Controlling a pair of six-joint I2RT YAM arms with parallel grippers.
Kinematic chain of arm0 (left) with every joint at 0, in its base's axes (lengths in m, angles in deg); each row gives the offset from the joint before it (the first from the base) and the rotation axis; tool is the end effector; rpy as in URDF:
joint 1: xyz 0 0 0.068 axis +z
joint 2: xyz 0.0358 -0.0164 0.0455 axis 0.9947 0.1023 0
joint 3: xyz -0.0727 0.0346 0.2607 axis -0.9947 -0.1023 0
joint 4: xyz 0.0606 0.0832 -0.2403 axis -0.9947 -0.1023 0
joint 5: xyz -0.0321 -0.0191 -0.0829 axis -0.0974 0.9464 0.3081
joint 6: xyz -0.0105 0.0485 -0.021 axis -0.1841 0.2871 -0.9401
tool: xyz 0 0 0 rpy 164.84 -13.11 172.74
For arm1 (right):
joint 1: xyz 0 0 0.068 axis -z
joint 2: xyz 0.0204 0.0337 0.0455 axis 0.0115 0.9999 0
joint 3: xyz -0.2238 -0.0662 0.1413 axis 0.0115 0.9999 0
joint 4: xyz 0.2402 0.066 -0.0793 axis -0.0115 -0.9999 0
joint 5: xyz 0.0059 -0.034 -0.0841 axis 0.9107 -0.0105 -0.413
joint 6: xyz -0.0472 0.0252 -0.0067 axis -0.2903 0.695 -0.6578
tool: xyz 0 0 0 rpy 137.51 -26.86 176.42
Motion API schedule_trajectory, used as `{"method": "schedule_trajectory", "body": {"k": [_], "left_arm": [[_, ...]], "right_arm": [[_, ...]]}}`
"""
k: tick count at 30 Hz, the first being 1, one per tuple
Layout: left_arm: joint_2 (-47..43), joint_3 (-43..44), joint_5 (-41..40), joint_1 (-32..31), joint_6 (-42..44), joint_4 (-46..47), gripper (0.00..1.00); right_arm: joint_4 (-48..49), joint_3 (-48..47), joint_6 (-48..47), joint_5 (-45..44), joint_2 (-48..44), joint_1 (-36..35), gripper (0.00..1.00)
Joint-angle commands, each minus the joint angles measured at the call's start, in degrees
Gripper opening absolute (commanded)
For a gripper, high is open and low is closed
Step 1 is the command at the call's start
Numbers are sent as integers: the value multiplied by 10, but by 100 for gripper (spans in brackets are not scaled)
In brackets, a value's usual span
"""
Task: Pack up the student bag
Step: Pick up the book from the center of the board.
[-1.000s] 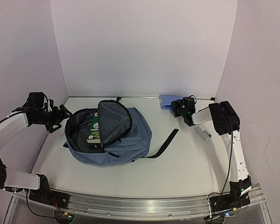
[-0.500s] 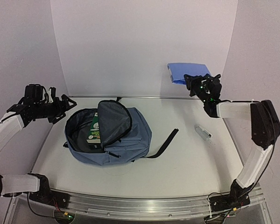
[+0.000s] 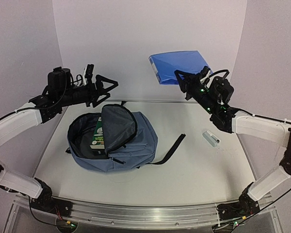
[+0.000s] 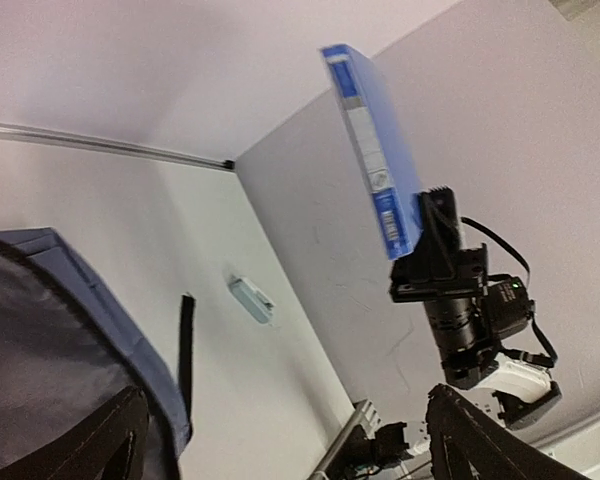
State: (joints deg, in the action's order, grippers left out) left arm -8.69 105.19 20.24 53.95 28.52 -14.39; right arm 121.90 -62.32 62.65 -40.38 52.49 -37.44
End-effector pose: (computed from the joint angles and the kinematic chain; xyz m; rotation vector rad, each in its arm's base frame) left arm 0.2454 -0.1627 0.3767 0.1702 1.9069 -1.3686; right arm 0.2793 0.2115 0.3718 0.3106 1.4075 1.5593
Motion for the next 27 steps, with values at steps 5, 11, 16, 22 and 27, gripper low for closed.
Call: {"method": "schedule_trajectory", "body": {"k": [5, 11, 16, 22, 27], "left_arm": [[66, 58, 45, -52, -44, 175, 97], [97, 57, 41, -52, -73, 186, 98], [103, 53, 29, -53, -96, 224, 98], [99, 32, 14, -52, -129, 269, 77], [104, -1, 8, -52, -172, 304, 39]], "right_arm": [[14, -53, -30, -21, 30, -84, 0], [23, -80, -35, -10, 60, -123, 0], [23, -92, -41, 1, 74, -148, 0], [22, -78, -51, -5, 76, -178, 0], [20, -54, -50, -21, 74, -189, 0]]}}
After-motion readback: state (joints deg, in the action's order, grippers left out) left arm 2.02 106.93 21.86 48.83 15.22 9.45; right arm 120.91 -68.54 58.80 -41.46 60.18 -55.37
